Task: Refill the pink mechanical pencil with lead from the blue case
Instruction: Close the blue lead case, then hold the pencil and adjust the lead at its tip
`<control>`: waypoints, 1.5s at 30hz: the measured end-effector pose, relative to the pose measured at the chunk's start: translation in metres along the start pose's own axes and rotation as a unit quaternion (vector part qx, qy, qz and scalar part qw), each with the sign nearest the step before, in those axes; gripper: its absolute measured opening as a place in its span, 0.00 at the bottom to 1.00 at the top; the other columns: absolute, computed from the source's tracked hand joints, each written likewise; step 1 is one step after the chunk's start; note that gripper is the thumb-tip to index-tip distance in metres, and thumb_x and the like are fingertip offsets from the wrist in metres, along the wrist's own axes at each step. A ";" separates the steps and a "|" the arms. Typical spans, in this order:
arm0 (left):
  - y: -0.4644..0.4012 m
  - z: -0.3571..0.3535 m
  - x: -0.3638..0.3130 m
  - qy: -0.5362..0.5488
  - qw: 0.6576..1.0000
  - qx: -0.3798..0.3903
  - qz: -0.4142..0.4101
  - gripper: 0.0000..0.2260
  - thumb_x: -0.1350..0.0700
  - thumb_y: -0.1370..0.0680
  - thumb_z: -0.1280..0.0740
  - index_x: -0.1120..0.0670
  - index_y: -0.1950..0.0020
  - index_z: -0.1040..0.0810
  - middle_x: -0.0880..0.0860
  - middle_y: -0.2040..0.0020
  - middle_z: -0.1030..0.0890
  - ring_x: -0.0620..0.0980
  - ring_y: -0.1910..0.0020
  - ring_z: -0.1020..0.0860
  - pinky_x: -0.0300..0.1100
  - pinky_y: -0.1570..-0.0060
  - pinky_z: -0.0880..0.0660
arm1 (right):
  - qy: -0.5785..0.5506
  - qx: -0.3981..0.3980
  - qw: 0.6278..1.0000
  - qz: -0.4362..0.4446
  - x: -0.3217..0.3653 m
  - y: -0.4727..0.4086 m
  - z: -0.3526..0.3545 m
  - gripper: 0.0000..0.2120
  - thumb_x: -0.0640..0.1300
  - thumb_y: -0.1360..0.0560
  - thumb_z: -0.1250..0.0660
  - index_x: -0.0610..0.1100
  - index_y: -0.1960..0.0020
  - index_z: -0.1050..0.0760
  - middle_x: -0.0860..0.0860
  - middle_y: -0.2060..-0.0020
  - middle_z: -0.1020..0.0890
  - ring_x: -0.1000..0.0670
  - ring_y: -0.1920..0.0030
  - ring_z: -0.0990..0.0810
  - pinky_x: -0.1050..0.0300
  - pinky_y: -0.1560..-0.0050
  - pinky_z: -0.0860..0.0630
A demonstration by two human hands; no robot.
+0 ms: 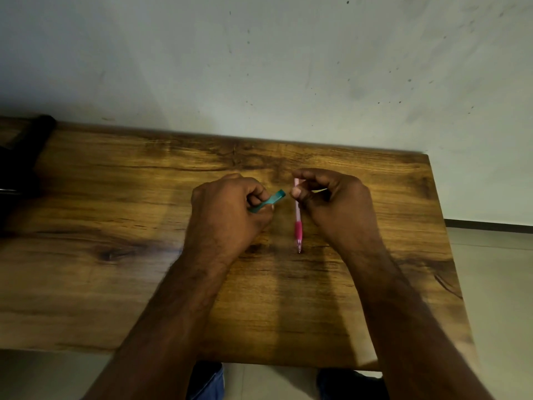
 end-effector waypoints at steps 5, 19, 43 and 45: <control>-0.001 -0.005 0.012 -0.031 0.998 -0.001 0.055 0.06 0.49 0.29 0.21 0.46 0.56 0.15 0.41 0.63 0.18 0.44 0.59 0.18 0.54 0.47 0.19 | 0.127 0.000 0.992 -0.006 -0.004 0.004 -0.003 0.20 0.50 0.27 0.22 0.55 0.36 0.18 0.56 0.57 0.14 0.57 0.56 0.17 0.61 0.56 0.22; -0.003 -0.015 0.019 -0.039 0.995 -0.025 0.087 0.13 0.45 0.31 0.19 0.49 0.51 0.14 0.45 0.58 0.15 0.42 0.60 0.20 0.38 0.59 0.25 | 0.112 0.008 0.992 -0.049 -0.003 0.007 -0.007 0.25 0.43 0.29 0.24 0.52 0.33 0.25 0.55 0.62 0.16 0.53 0.59 0.15 0.50 0.55 0.17; 0.007 0.007 -0.014 0.068 0.993 -0.101 -0.004 0.07 0.44 0.25 0.25 0.46 0.57 0.15 0.37 0.65 0.19 0.33 0.65 0.20 0.34 0.64 0.23 | -0.738 0.077 0.656 -0.138 0.015 0.013 0.004 0.28 0.66 0.22 0.46 0.44 0.68 0.34 0.50 0.74 0.36 0.50 0.70 0.41 0.54 0.64 0.37; 0.008 0.009 -0.018 0.079 0.991 -0.105 -0.011 0.05 0.45 0.24 0.26 0.45 0.56 0.15 0.36 0.64 0.19 0.32 0.63 0.19 0.33 0.63 0.23 | -0.745 0.070 0.650 -0.136 0.017 0.014 0.006 0.27 0.64 0.22 0.46 0.45 0.68 0.35 0.50 0.74 0.36 0.51 0.71 0.41 0.55 0.64 0.37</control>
Point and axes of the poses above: each hand's wrist, its own y-axis away from the middle knuckle, its own z-axis out of the back of the hand, x = y × z, the point moved 5 cm from there along -y, towards the middle knuckle
